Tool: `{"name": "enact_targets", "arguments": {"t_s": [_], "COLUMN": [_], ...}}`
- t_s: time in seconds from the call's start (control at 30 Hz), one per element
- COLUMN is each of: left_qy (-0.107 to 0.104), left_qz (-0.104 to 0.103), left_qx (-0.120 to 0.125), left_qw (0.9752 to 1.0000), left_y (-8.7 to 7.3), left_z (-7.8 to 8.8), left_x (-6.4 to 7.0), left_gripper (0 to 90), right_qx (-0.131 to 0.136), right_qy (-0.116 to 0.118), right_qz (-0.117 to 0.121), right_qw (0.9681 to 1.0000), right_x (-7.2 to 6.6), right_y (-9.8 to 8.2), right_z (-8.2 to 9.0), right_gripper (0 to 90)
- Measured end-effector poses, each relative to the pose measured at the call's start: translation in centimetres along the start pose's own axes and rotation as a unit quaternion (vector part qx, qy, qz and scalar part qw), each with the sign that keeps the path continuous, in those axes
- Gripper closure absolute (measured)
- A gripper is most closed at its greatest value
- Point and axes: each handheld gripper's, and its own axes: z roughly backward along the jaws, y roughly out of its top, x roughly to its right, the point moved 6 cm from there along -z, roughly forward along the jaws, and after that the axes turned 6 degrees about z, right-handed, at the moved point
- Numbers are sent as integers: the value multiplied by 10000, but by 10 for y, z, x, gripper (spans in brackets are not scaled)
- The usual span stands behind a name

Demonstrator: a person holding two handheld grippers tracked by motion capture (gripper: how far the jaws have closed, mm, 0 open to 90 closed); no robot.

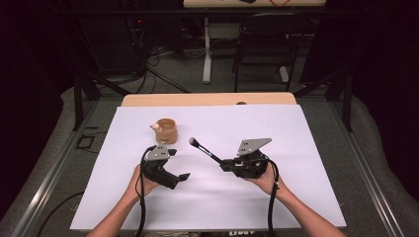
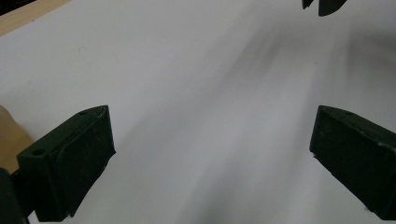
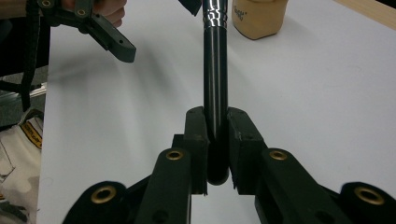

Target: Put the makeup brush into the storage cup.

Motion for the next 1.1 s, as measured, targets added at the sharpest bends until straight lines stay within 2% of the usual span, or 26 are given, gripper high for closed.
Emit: {"name": "enact_targets", "arguments": {"t_s": [0.43,0.7,1.03,1.1], "left_qy": [-38,53,-4,-10], "left_qz": [204,288,371,459], "left_qx": [467,585,819,868], "left_qw": [9987,9979,9959,9952], "left_y": [16,21,31,34], "left_z": [-3,-3,-3,-4], "left_x": [3,1,0,0], "left_gripper": [0,0,0,0], "right_qx": [334,465,627,693], "right_qy": [-135,-154,-152,-158], "right_qz": [-104,-159,-260,-293], "right_qw": [9993,9987,9976,9970], "right_x": [2,2,3,3], "right_y": [6,8,10,11], "right_z": [-2,-6,-18,-20], "right_gripper": [795,795,795,795]}}
